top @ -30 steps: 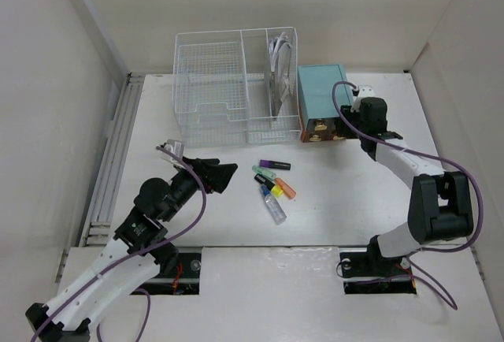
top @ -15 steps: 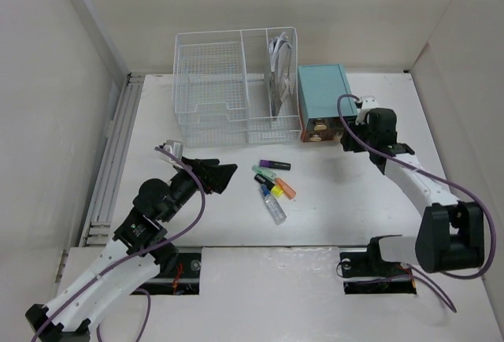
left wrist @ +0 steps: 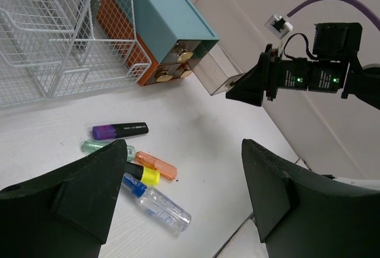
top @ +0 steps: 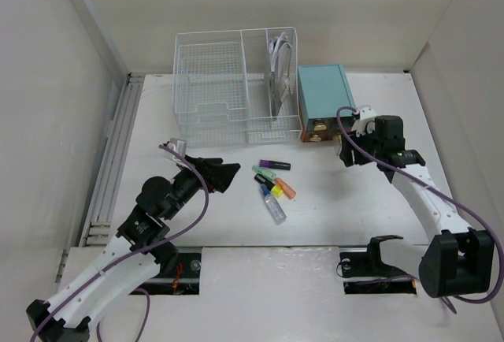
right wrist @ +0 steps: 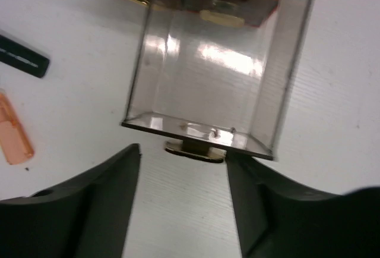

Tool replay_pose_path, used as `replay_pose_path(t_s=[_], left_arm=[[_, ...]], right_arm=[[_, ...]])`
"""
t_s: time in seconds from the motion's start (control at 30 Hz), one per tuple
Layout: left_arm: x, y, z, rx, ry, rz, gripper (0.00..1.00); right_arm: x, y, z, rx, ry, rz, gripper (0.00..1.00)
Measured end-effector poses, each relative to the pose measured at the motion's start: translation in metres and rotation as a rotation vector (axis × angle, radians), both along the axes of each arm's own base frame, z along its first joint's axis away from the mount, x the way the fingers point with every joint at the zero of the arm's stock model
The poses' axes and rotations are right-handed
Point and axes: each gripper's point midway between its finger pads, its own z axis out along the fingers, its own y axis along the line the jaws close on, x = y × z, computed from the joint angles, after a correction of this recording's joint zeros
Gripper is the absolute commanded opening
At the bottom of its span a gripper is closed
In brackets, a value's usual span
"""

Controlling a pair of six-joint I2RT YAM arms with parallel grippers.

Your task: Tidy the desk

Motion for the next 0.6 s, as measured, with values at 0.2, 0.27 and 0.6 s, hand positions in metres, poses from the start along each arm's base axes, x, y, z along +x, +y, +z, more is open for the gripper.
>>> replay_pose_path(t_s=[0.2, 0.27, 0.6], left_arm=[[-0.001, 0.001, 0.001, -0.003, -0.004, 0.0, 0.75], [-0.001, 0.001, 0.002, -0.005, -0.008, 0.0, 0.75], [-0.003, 0.002, 0.005, -0.01, -0.014, 0.0, 0.75]], right_arm=[[0.004, 0.021, 0.02, 0.044, -0.062, 0.142, 1.0], [-0.002, 0.027, 0.029, 0.06, -0.087, 0.191, 1.0], [-0.035, 0.072, 0.131, 0.072, -0.347, 0.464, 0.72]])
